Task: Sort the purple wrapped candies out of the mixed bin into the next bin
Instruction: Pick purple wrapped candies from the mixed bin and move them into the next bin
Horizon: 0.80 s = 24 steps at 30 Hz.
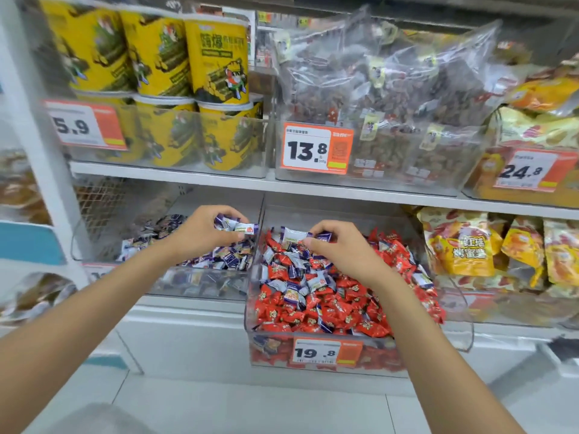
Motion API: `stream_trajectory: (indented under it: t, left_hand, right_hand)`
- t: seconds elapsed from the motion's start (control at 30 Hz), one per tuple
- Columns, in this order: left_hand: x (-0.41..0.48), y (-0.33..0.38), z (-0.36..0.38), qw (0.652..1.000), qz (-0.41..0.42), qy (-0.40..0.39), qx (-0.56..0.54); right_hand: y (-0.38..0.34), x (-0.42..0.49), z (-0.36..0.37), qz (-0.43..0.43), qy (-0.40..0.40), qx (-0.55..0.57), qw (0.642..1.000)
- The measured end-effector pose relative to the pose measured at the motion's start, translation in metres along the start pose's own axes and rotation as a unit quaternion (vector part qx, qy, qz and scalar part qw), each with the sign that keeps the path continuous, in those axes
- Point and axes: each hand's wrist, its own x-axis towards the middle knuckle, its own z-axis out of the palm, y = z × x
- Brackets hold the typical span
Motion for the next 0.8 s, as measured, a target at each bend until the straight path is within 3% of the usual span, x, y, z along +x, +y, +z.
stream_trajectory:
  t: [0.1,0.27,0.4,0.5,0.67,0.8]
  left_hand:
    - [0.002,-0.053,-0.037,0.996,-0.036,0.033,0.079]
    - [0.022,-0.116,-0.085,0.962,-0.074,0.084,0.250]
    - [0.033,-0.132,-0.095,0.944,-0.113,-0.031,0.310]
    - [0.031,-0.135,-0.089,0.938,-0.115,-0.054,0.324]
    - [0.010,-0.083,-0.059,0.949,-0.026,-0.033,0.314]
    - [-0.010,-0.027,-0.010,0.982,0.045,-0.017,0.180]
  right_hand:
    - [-0.031,0.032,0.035,-0.029,-0.043,-0.014,0.999]
    - [-0.060,0.095,0.100,-0.059,-0.079,-0.146,0.984]
    - [-0.055,0.123,0.136,-0.059,-0.209,-0.282,0.935]
    - [-0.048,0.121,0.134,-0.095,-0.156,-0.298,0.937]
    - [-0.027,0.074,0.071,-0.080,-0.067,-0.260,0.960]
    - [0.002,0.028,0.021,-0.013,-0.060,-0.238,0.969]
